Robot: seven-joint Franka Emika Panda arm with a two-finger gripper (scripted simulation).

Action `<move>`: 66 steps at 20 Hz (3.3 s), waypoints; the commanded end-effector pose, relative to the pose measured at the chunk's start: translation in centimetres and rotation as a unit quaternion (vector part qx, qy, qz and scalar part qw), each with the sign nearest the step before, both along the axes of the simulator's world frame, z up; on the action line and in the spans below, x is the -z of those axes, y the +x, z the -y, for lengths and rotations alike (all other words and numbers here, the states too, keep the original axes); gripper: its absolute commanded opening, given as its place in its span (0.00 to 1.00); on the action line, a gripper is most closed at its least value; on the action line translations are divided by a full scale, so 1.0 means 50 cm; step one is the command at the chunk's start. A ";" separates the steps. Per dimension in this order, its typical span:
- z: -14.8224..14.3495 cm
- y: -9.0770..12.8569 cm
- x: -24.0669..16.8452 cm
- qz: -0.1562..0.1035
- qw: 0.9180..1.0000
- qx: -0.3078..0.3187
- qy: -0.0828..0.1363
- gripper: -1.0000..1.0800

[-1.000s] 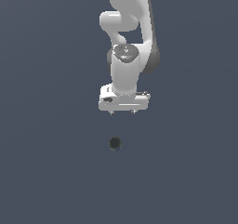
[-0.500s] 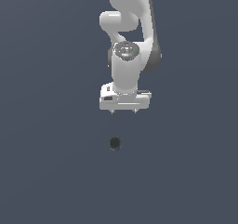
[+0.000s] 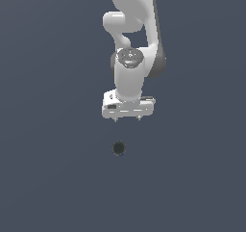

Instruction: Pick up the object and move it to a goal position.

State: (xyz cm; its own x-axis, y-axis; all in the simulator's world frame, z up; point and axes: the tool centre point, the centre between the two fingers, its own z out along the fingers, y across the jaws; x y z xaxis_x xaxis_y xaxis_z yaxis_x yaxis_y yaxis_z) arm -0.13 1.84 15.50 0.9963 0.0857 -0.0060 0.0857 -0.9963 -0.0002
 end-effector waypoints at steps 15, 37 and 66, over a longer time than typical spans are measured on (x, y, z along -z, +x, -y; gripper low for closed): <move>0.047 0.114 0.116 0.001 0.985 -0.170 -0.002 0.96; 0.075 0.157 0.201 0.002 0.969 -0.248 0.001 0.96; 0.082 0.152 0.282 0.002 0.968 -0.249 0.001 0.00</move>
